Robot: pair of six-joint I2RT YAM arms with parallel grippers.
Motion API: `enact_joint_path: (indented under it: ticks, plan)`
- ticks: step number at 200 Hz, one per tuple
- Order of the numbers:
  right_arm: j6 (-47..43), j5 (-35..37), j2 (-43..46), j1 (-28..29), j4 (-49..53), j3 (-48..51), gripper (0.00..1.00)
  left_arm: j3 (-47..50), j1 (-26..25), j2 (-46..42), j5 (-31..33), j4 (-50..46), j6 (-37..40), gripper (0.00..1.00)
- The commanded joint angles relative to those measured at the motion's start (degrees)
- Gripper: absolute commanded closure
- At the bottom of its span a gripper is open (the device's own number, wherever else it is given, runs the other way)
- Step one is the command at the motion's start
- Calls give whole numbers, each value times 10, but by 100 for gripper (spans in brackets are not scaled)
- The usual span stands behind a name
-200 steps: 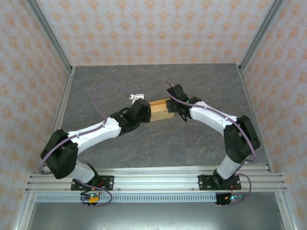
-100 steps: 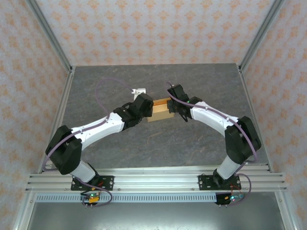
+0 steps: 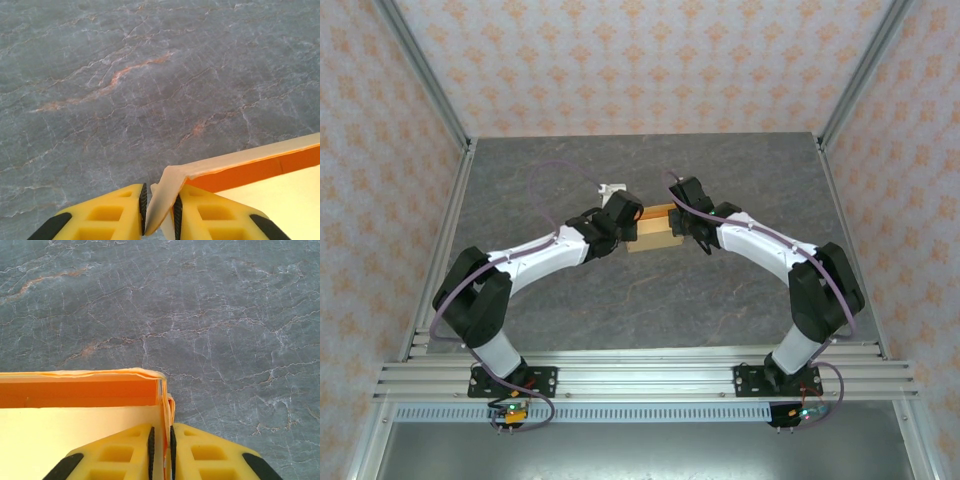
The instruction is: Fold the paper box
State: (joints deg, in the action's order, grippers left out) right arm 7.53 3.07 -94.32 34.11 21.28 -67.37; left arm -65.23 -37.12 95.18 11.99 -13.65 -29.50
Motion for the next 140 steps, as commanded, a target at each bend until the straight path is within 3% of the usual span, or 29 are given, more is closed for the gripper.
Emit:
enact_joint_path:
  ticks: [1, 24, 48, 77, 96, 129, 140]
  plan:
    - [7, 19, 18, 2, 24, 6, 82, -25, -1, 3, 3, -11, 6, 77]
    - [9, 16, 18, 2, 23, 6, 82, -29, -1, 4, 4, -11, 8, 77]
    - [8, 16, 19, 2, 25, 6, 82, -35, -1, 6, 9, -17, 13, 70]
    - [8, 16, 21, 2, 25, 5, 82, -44, 2, 17, 8, -24, 21, 71]
    - [8, 17, 22, 2, 26, 4, 82, -48, 5, 25, 4, -24, 22, 75]
    - [9, 17, 20, 2, 28, 2, 82, -57, 6, 37, 0, -25, 24, 95]
    - [11, 17, 20, 2, 27, 2, 82, -60, 6, 39, -2, -28, 19, 97]
